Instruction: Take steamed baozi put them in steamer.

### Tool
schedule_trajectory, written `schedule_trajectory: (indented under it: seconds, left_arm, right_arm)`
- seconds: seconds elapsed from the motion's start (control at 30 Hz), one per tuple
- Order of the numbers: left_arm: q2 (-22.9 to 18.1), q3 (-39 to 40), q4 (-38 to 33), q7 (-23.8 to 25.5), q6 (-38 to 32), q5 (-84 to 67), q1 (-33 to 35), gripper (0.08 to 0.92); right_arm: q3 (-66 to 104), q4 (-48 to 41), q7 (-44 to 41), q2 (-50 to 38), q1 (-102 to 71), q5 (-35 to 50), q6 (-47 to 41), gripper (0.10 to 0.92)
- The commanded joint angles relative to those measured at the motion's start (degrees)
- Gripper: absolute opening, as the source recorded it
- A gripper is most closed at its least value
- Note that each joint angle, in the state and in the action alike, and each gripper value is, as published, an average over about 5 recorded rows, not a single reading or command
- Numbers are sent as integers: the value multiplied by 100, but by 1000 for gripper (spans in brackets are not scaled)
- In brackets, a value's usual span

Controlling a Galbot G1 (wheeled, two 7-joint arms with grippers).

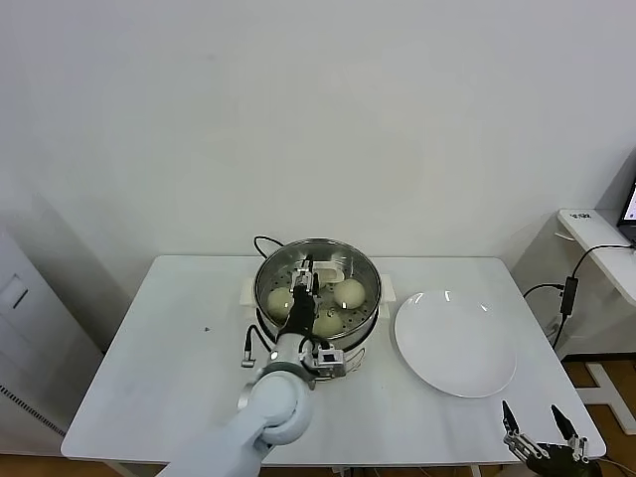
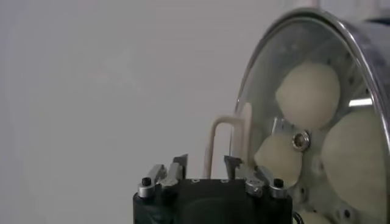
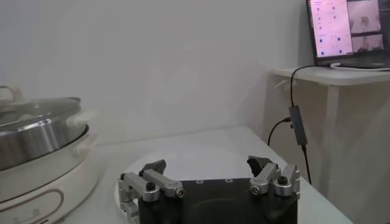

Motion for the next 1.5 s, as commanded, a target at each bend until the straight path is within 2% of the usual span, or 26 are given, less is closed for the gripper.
schedule_trajectory:
  seconds: [0.03,0.23,0.37,0.43,0.57,0.77,0.97,1.23,1.5]
  left_arm:
    - [549,-466,-1334,-612,-233,-1528,603,620]
    - [693,-1627,-1555,-1445,-1881,-2952,1043,791]
    - [761,-2466,-1483,-1956,-2878,-4181,1256,819]
    - [646,-2934,-1404,-2059,-3462,-4957,1474,822]
    - [104,-3937,-1228,-1495,-4352,-5638,2173,823]
    - [-264,-4935,-924,-625,-5331,-6145,3037,823]
    - [-596,-5212,-839,-195,-5575,-6385,3580,823]
    - [-1059,-5411,-785,52,-5547,-6453,4066,823]
    - [-1208,-5455,-854,140,-5357,-6512,4288,823]
  right_arm:
    - [-93,13,-42,-187,201,151,-7,823]
    - [-331,26,134,-677,859,244,-133,823]
    - [-678,-58,324,-917,1331,316,-244,823]
    - [-867,-182,440,-960,1558,280,-272,823]
    - [-1123,-393,598,-1004,1870,215,-310,823]
    - [-1385,-470,691,-1078,2138,160,-378,823]
    - [-1431,-531,690,-1052,2215,104,-374,823]
    - [-1444,-641,487,-923,2169,-12,-334,823]
    - [-1490,-732,406,-857,2201,-136,-294,823]
